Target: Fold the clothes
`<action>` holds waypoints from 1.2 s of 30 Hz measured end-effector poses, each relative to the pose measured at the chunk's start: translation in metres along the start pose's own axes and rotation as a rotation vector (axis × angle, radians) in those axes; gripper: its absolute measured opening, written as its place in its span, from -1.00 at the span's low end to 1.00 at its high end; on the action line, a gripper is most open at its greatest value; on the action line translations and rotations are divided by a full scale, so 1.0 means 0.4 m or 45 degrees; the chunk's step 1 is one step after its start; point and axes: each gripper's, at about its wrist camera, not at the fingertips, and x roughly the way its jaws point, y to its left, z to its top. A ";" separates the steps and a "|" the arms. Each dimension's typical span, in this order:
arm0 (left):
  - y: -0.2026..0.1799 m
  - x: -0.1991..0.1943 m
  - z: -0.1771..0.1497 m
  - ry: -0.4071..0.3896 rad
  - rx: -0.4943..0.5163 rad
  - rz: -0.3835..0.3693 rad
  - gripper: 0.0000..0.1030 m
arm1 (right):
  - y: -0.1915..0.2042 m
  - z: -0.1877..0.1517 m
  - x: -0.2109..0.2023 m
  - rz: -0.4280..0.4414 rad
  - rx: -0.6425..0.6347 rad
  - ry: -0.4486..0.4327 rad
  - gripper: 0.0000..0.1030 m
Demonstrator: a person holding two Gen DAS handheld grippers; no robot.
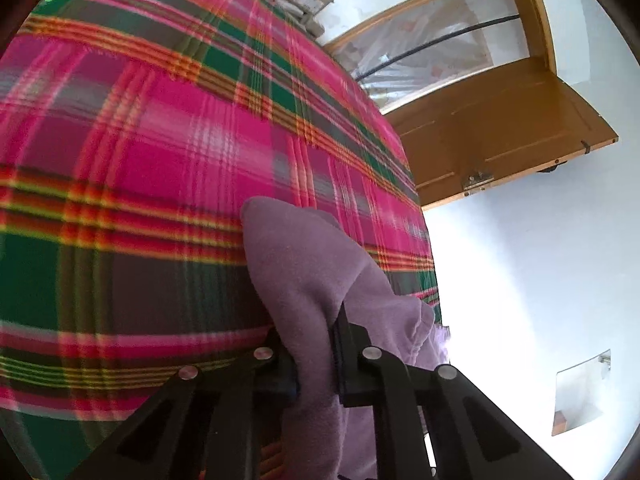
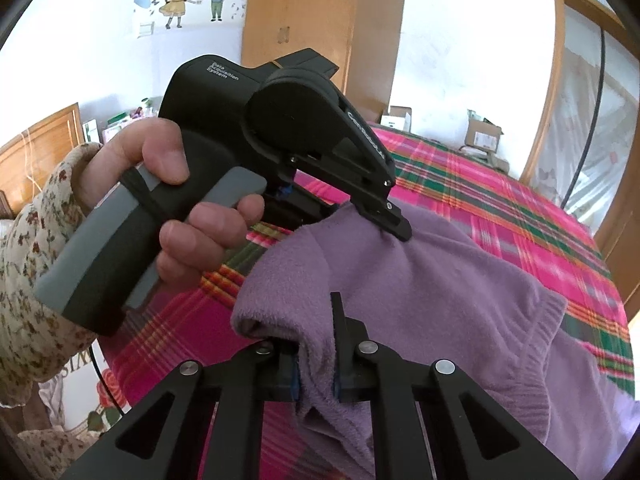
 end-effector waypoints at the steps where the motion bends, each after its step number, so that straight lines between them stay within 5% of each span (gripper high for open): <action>1: 0.008 -0.012 0.012 -0.008 0.002 0.000 -0.76 | 0.007 0.005 0.003 0.001 -0.007 -0.004 -0.78; 15: 0.088 -0.107 0.057 -0.105 -0.036 0.131 -0.75 | 0.115 0.105 0.073 0.194 -0.120 -0.022 -0.79; 36: 0.227 -0.228 -0.012 -0.191 -0.091 0.302 -0.69 | 0.247 0.150 0.142 0.420 -0.168 0.055 -0.78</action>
